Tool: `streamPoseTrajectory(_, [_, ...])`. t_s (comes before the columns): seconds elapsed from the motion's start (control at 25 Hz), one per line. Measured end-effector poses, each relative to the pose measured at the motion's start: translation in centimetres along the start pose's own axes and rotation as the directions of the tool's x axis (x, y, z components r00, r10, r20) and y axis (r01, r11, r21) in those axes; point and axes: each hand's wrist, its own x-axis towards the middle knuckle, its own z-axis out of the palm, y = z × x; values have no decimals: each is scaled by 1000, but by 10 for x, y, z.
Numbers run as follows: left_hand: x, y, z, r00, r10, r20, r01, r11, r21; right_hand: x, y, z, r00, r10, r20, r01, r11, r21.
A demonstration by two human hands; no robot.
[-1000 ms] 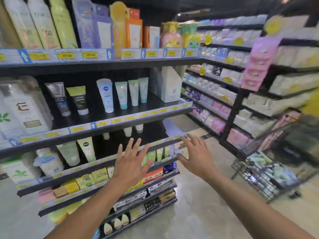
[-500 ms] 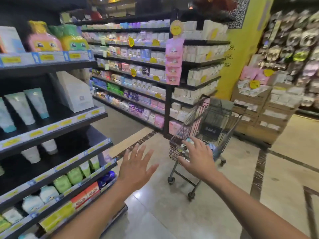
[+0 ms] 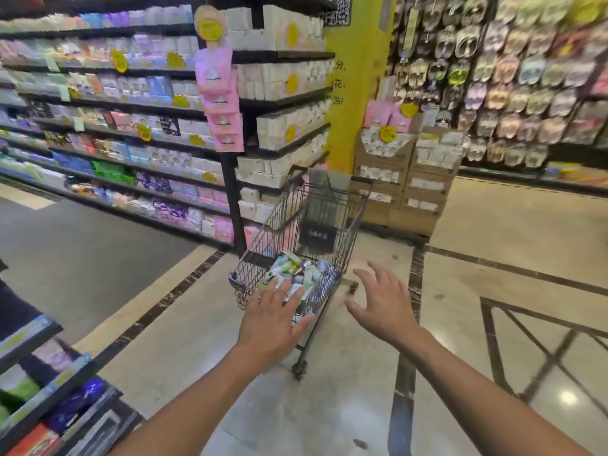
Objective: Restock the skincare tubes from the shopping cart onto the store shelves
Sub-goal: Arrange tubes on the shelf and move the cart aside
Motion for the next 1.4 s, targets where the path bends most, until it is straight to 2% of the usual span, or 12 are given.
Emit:
streamPoseTrajectory(0.36, [160, 31, 57, 986, 154, 61, -152, 988, -35, 88, 101, 23, 985, 168, 44, -166, 985, -54])
streamPoseTrajectory(0.52, [244, 28, 75, 982, 185, 40, -180, 978, -105, 151, 135, 29, 979, 200, 35, -197, 978, -69])
streamPoseTrajectory(0.72, [321, 21, 91, 979, 177, 96, -164, 978, -131, 228, 159, 46, 972, 225, 67, -222, 974, -40])
streamPoseTrajectory(0.88, [386, 7, 101, 983, 143, 119, -125, 981, -151, 301, 173, 64, 976, 195, 101, -195, 981, -16])
streamPoseTrajectory(1.08, [466, -11, 119, 984, 71, 164, -55, 994, -98, 399, 195, 90, 986, 104, 132, -107, 994, 17])
streamPoseTrajectory(1.4, [566, -35, 124, 972, -163, 171, 178, 981, -76, 555, 201, 127, 971, -128, 204, 118, 991, 61])
